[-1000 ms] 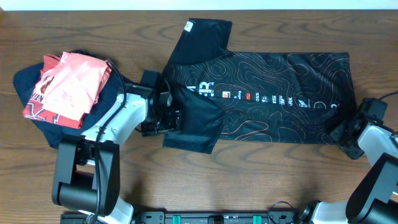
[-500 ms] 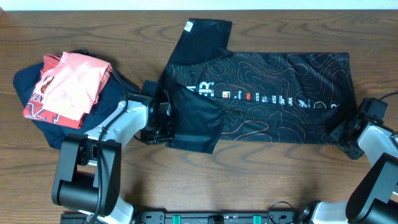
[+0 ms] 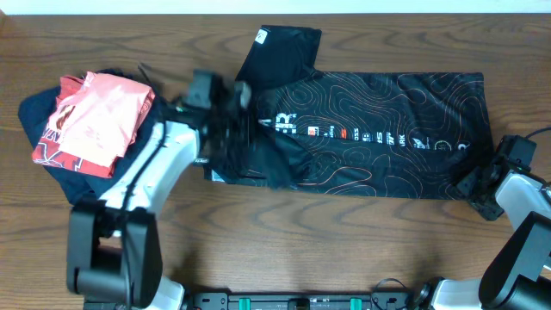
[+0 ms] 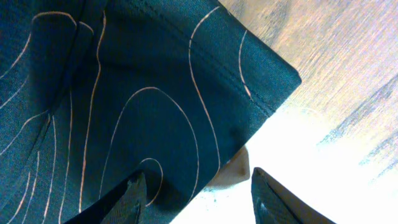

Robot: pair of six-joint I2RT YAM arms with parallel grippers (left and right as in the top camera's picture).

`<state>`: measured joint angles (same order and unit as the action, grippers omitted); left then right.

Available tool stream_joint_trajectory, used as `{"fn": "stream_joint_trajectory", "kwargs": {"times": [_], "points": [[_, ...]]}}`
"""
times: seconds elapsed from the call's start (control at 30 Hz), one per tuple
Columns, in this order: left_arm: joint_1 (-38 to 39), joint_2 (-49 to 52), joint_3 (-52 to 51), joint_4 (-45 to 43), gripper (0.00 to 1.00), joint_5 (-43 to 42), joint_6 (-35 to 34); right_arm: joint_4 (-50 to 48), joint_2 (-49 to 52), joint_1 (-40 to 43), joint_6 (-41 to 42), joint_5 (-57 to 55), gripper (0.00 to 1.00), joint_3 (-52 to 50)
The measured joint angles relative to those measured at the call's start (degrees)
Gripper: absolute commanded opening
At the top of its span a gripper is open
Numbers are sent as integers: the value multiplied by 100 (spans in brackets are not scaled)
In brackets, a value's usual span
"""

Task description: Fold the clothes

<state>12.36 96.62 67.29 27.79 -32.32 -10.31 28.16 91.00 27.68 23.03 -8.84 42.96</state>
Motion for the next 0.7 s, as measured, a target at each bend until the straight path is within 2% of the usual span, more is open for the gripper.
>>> {"fn": "stream_joint_trajectory", "kwargs": {"times": [0.17, 0.4, 0.47, 0.63, 0.67, 0.7], "points": [[-192, -267, 586, -203, 6, -42, -214, -9, 0, 0, 2, 0, 54, 0], [-216, -264, 343, 890, 7, 540, -343, -83, 0, 0, 4, 22, 58, 0], [-216, -262, 186, 1064, 33, 730, -339, -83, 0, 0, 9, 55, 61, 0], [-216, -258, -151, 1316, 53, 990, -385, 282, -4, 0, 7, 195, 64, 179], [-216, -256, -216, 1331, 62, 1045, -387, 452, -17, 0, 7, 208, 65, 323], [-216, -251, -245, 1346, 66, 1080, -380, 522, -37, 0, 7, 223, 66, 417]]}}
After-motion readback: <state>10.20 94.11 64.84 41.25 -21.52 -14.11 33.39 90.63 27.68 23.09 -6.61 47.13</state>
